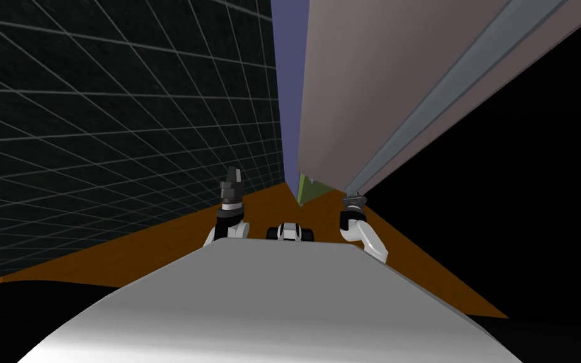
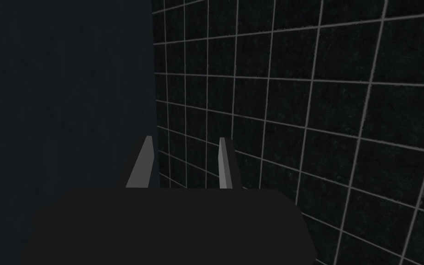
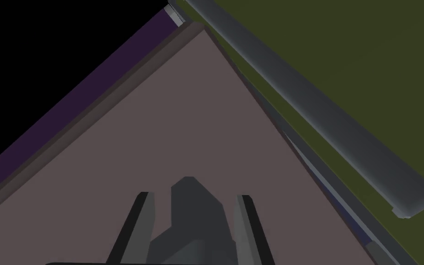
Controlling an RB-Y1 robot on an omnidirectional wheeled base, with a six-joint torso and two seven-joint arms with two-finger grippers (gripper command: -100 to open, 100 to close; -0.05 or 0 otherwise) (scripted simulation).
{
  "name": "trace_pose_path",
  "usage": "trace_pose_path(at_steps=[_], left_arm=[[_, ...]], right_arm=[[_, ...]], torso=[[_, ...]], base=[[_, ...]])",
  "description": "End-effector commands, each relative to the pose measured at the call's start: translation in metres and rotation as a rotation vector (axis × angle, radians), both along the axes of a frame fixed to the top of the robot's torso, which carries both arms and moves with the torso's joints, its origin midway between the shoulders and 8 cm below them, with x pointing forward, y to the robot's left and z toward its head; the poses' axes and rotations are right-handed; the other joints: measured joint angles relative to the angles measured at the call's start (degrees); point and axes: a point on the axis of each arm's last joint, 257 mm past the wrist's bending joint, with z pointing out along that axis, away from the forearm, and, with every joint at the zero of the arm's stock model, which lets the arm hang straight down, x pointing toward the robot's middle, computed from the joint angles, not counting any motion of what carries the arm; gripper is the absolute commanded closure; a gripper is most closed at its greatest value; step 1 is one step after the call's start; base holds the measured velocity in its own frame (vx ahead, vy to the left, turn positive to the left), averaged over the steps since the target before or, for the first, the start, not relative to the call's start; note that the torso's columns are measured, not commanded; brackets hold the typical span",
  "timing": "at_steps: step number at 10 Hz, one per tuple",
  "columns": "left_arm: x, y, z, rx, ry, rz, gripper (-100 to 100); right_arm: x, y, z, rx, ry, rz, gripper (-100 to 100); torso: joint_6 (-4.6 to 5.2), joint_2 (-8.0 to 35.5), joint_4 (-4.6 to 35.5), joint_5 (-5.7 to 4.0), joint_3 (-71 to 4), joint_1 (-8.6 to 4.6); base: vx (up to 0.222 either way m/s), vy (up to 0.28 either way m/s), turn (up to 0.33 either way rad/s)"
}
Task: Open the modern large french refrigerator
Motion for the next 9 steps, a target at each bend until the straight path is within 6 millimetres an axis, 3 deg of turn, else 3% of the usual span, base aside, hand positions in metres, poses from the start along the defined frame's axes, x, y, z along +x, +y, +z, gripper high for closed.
trace_pose_path(at_steps=[1, 3, 9], left_arm=[[0.0, 0.0, 0.0, 0.0, 0.0, 0.0, 0], [0.0, 0.0, 0.0, 0.001, 0.0, 0.0, 0], [0.0, 0.0, 0.0, 0.001, 0.0, 0.0, 0]], right_arm=[[-0.008, 0.005, 0.01, 0.0, -0.003, -0.003, -100], [-0.012, 0.007, 0.015, 0.0, -0.004, -0.005, -100], [-0.029, 0.018, 0.034, 0.006, -0.004, -0.008, -100]], torso=[[-0.13, -0.24, -0.18, -0.25, -0.1, -0.51], [0.03, -0.65, -0.18, -0.29, -0.38, -1.0], [0.11, 0.16, 0.11, 0.08, 0.06, 0.0]], base=[[0.027, -0.045, 0.06], [0.023, -0.063, 0.039], [0.03, -0.029, 0.004]])
